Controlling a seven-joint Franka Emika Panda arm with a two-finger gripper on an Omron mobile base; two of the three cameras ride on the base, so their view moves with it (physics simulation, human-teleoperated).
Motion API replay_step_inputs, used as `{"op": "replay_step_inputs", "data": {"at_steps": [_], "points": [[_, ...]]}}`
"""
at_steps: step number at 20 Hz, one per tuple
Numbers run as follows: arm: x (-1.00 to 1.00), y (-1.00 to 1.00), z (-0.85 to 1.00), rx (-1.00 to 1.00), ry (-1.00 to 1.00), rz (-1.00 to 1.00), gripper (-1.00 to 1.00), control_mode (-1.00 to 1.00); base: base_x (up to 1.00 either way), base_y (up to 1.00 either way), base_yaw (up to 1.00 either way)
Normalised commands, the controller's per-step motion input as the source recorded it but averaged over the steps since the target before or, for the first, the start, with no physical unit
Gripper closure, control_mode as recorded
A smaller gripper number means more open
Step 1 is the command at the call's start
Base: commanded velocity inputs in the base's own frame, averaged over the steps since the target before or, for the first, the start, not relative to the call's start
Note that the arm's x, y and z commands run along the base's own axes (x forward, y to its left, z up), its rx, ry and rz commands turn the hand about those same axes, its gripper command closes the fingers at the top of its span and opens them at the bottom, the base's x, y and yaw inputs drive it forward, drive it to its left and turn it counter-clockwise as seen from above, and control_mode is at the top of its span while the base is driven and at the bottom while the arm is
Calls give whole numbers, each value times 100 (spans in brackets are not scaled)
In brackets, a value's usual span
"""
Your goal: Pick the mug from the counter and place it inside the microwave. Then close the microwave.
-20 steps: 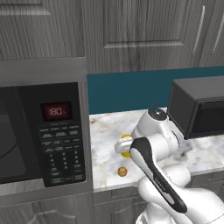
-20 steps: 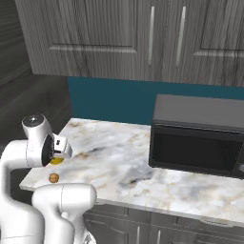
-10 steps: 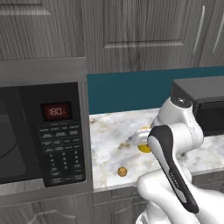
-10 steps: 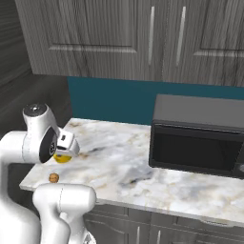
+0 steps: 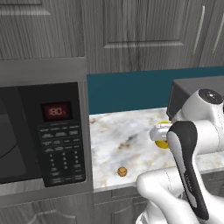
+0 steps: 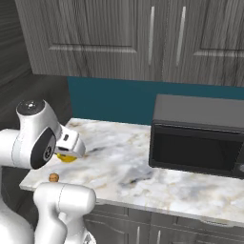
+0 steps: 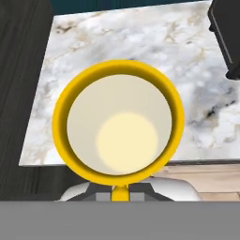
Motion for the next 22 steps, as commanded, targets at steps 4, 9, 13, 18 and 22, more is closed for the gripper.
{"op": "replay_step_inputs", "data": {"at_steps": [4,9,13,18,22], "points": [[-52,-3,0,-4,-22,-2,100,-100,0,0,0],[-46,0,9,-6,-25,-1,100,-100,0,0,0],[-29,0,11,-3,-23,0,100,-100,0,0,0],[-10,0,7,0,-19,0,100,-100,0,0,0],[-13,0,0,0,-7,0,100,-100,0,0,0]]}}
